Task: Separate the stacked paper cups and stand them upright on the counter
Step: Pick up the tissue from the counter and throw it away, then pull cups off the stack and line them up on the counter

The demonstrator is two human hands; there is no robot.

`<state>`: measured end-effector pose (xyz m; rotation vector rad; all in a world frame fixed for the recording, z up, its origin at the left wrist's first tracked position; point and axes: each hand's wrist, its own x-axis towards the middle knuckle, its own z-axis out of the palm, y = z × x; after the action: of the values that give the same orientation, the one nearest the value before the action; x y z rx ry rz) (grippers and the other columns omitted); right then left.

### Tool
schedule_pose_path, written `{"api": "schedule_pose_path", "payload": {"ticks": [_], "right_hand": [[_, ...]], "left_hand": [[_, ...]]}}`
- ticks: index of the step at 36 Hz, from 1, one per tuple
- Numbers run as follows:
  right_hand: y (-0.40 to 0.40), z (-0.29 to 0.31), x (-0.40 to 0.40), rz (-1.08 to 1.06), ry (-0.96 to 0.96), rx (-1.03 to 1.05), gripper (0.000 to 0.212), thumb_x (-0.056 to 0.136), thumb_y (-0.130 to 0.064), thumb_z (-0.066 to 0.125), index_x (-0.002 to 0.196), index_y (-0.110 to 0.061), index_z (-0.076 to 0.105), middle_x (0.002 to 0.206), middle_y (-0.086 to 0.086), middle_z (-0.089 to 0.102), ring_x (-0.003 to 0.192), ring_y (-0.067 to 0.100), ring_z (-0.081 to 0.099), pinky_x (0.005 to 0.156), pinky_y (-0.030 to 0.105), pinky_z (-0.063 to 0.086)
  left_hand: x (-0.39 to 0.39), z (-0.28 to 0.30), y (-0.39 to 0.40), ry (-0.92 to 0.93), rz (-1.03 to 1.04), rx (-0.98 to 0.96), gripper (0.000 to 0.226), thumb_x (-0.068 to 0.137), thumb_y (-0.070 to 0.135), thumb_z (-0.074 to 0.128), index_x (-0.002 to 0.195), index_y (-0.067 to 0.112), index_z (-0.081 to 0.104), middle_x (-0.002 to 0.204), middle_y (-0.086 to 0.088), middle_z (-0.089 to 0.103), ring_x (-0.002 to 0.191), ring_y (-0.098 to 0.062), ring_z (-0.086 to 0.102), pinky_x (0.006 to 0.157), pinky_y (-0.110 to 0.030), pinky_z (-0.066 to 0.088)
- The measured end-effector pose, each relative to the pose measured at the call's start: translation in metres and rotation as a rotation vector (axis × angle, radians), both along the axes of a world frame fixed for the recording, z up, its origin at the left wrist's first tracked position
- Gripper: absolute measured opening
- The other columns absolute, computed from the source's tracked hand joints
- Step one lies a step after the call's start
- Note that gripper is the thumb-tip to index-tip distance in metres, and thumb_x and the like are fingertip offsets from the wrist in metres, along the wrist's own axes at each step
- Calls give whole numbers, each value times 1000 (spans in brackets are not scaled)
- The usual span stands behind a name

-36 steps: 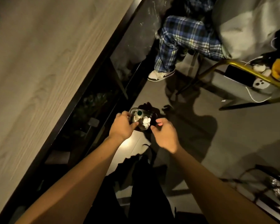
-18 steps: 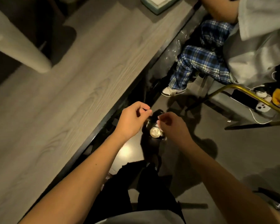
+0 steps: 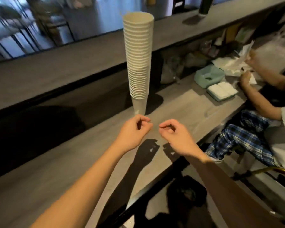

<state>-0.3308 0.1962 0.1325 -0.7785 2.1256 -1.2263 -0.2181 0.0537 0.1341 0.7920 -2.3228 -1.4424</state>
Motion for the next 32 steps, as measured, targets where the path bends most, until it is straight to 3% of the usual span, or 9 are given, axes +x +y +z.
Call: {"api": "schedule_pose_path", "payload": {"ticks": [4,7,11,14,16,19,23,28,32], "right_hand": [[-36,24,-5,26,26,-44,12,93,-22,70,104,-25,67,93,-8,70,83,1,66,75,20,50],[-60,38,-19,32,47,-72,21,93,-21,71,114,-21,65,104,-8,69,94,5,66,85,26,55],[-91,48,-47,29,87,-130,36,92,-19,73,125,-22,59,114,-11,63,106,7,63,89,26,53],[-113,55,-72,60,122,-155,47,91,-20,74,133,-21,54,123,-10,58,111,5,56,85,19,46],[-130,56,-91,75,149,-145,59,89,-19,75,141,-20,48,138,-3,53,118,8,52,93,27,46],[-154,56,-113,114,130,-111,92,83,-20,79,158,-20,25,158,3,38,138,19,43,112,43,41],[-186,51,-134,232,7,-122,111,82,-10,79,162,-23,4,155,3,44,138,22,47,111,39,41],[-202,31,-140,176,64,-109,102,78,-19,83,159,-26,21,138,5,60,127,26,57,103,45,50],[-203,27,-141,184,62,-124,104,72,-34,90,156,-24,30,135,1,63,126,23,58,97,32,48]], "left_hand": [[-5,28,-32,26,76,-139,28,91,33,64,117,25,62,96,11,66,87,-2,62,74,-16,49],[-22,49,-51,70,139,-217,49,87,37,67,132,21,55,115,12,59,102,-2,57,84,-16,46],[-59,76,-70,193,243,-259,63,83,28,74,138,15,46,102,30,39,112,1,40,89,-17,36],[-89,81,-86,181,337,-247,86,77,35,78,147,13,32,135,11,45,128,-6,36,101,-26,36],[-109,81,-95,158,402,-219,100,70,47,79,149,18,24,150,-2,40,138,-17,36,111,-43,37],[-127,77,-102,217,456,-202,95,64,42,83,141,22,32,134,8,51,125,-11,49,103,-38,46],[-142,71,-102,221,468,-184,106,62,34,87,145,25,23,129,12,48,120,-5,50,99,-29,46],[-147,73,-104,178,564,-211,106,55,47,89,140,24,29,126,8,58,113,-7,59,91,-33,54],[-140,84,-103,229,638,-254,103,53,50,89,137,27,35,126,12,58,112,-2,58,91,-27,53]]}}
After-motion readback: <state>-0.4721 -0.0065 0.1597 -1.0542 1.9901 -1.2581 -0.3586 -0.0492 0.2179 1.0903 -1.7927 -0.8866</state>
